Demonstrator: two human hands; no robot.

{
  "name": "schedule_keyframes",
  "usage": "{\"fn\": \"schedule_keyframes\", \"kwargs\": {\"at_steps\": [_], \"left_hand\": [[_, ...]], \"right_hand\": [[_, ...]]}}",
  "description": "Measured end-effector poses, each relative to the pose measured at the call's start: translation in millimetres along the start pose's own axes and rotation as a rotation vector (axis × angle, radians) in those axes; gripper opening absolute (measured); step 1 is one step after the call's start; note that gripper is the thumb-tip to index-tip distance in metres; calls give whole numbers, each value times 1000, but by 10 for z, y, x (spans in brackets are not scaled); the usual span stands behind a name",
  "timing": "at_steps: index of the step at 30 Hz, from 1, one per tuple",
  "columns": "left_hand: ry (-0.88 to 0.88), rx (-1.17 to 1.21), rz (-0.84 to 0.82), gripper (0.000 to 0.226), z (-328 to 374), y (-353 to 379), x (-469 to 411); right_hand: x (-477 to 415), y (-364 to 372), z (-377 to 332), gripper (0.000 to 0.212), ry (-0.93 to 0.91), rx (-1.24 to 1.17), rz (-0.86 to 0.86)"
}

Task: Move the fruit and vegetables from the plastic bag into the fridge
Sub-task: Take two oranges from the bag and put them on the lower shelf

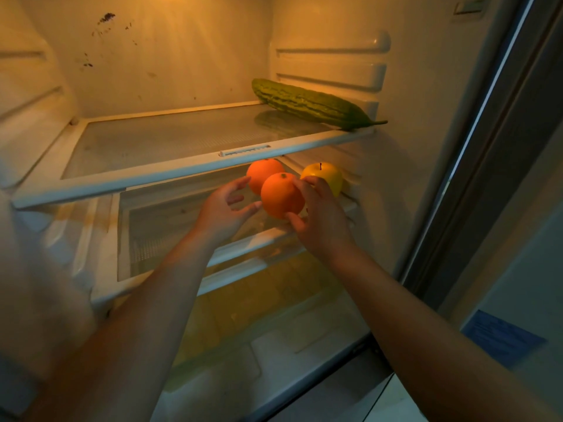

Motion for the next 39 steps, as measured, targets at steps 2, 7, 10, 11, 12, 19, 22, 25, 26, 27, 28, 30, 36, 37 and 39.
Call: {"fn": "schedule_keyframes", "kwargs": {"at_steps": [2, 7, 10, 11, 12, 19, 22, 25, 26, 27, 28, 30, 36, 37, 39], "left_hand": [[-2, 16, 0, 60, -15, -7, -7], [-4, 27, -28, 66, -32, -1, -17], [3, 0, -27, 66, -12, 6, -14], [8, -24, -30, 67, -3, 16, -9], [13, -56, -37, 68, -1, 29, -7], [84, -239, -129, 77, 51, 119, -34], [79, -218, -140, 81, 52, 121, -45], [78, -194, -122, 75, 48, 103, -51], [75, -184, -119, 75, 35, 98, -53], [70, -178, -121, 78, 38, 98, -49], [72, -176, -124, 80, 42, 104, -41], [79, -176, -122, 77, 55, 109, -30], [71, -136, -90, 62, 71, 85, -25], [65, -120, -75, 60, 86, 74, -24], [42, -96, -43, 61, 68, 28, -27]], "right_hand": [[-9, 0, -3, 64, -14, 11, 29], [0, -23, -26, 68, -43, 9, 84], [-32, -14, -102, 67, -117, 37, 54], [-42, -3, -110, 66, -130, 48, 41], [-54, 8, -106, 67, -130, 55, 32], [-100, 30, -95, 68, -113, 58, 32], [-125, 72, -94, 68, -102, 56, 31], [-161, 100, -94, 67, -86, 56, 35], [-167, 106, -92, 67, -80, 53, 36], [-169, 106, -92, 67, -74, 51, 36], [-166, 106, -92, 67, -69, 48, 35], [-139, 91, -94, 69, -63, 44, 32], [22, -53, -67, 72, 15, 44, -41], [71, -78, -45, 71, 42, 40, -62], [203, -131, -5, 68, 86, 19, -108]]}}
Point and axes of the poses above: each hand's wrist, its own x-axis away from the middle knuckle, its own y-axis out of the palm, z = x × y, the point moved 7 cm from there along -x, towards the middle knuckle, and after that the axes turned 5 degrees about x, right-handed, at the moved point
